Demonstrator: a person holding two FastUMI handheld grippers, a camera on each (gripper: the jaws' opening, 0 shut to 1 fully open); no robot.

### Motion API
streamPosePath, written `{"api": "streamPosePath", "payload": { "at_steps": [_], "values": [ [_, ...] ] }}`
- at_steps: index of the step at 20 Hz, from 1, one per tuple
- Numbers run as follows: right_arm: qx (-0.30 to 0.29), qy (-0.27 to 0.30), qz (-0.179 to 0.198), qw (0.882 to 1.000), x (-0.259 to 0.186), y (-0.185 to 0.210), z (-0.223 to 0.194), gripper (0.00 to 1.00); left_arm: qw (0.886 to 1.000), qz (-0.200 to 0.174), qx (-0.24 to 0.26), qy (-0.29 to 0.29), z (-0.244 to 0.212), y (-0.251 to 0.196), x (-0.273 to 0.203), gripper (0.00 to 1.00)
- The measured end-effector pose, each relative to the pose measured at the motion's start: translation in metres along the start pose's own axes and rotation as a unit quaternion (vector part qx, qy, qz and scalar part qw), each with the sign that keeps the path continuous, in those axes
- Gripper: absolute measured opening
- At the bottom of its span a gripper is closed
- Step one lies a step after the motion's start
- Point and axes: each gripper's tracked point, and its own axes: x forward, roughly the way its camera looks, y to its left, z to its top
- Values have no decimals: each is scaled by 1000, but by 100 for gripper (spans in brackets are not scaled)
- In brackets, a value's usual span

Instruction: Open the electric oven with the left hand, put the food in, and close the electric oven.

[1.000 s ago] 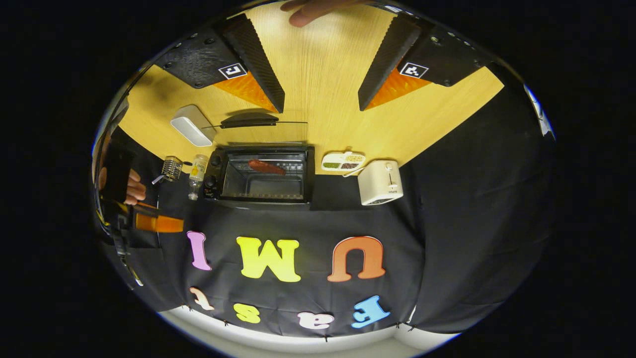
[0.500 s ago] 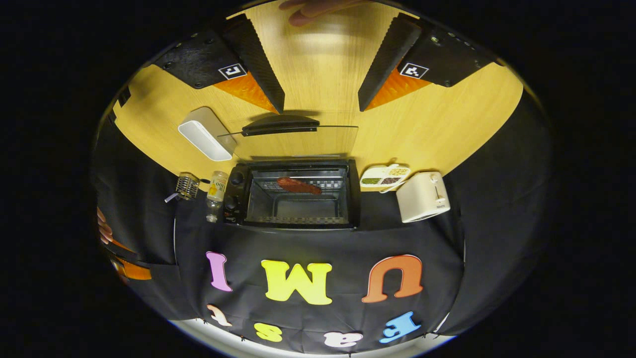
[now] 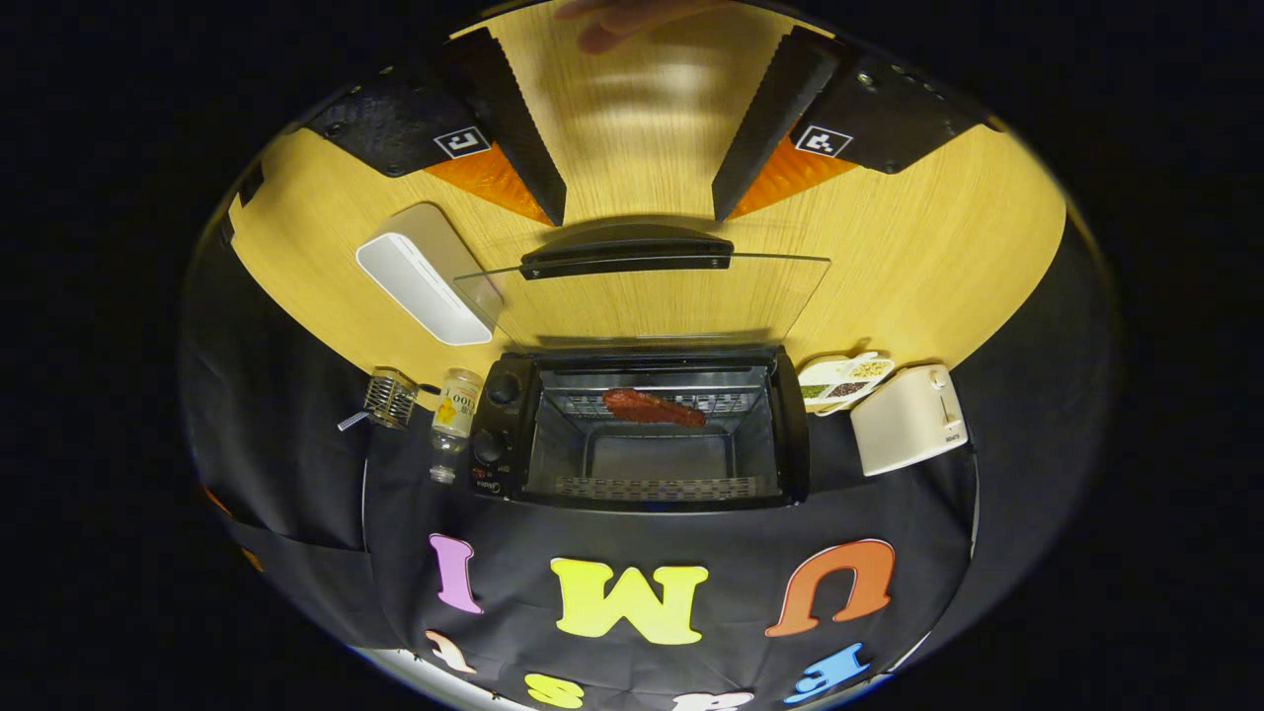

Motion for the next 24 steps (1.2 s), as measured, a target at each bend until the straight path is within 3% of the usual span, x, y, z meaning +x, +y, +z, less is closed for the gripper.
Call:
{"api": "streamPosePath", "payload": {
  "at_steps": [1, 2, 8, 9, 10, 12, 13, 16, 17, 18, 19, 22, 23, 24],
  "values": [
    [-1, 1, -3, 1000, -1, -2, 0, 96, 1000, -1, -1, 2, 0, -3, 3, 96],
    [-3, 0, -11, 1000, -3, -6, 0, 100, 1000, -4, -4, 4, 0, -6, 8, 96],
    [-8, 0, 9, 1000, -25, -3, 3, 100, 1000, -3, -3, 15, 1, -13, 32, 96],
    [-13, -4, 7, 1000, -28, -6, 5, 100, 1000, -2, -5, 23, -2, -13, 36, 100],
    [-18, -6, 3, 1000, -31, -9, 7, 96, 1000, 0, -3, 30, -3, -5, 31, 96],
    [-26, -14, -4, 1000, -35, -15, 14, 100, 999, 5, 1, 40, -4, -4, 34, 95],
    [-28, -16, -2, 999, -38, -15, 16, 96, 999, 8, 1, 41, -2, -4, 34, 95],
    [-37, -21, 1, 999, -42, -16, 17, 96, 999, 18, -1, 41, 0, -3, 35, 94],
    [-36, -18, -4, 999, -41, -19, 16, 100, 999, 19, -2, 42, 2, -3, 35, 95],
    [-33, -12, -8, 999, -42, -22, 13, 96, 999, 19, -4, 44, 2, -4, 35, 94],
    [-33, -8, -9, 999, -43, -24, 11, 100, 999, 20, -8, 41, 3, -4, 34, 94],
    [-35, -3, -19, 999, -44, -32, 10, 100, 999, 22, -12, 31, 9, -4, 32, 94],
    [-34, -3, -20, 999, -43, -32, 10, 96, 999, 23, -17, 31, 10, -4, 32, 94],
    [-31, -2, -18, 999, -44, -31, 9, 100, 999, 23, -20, 31, 11, -4, 32, 95]
  ]
}}
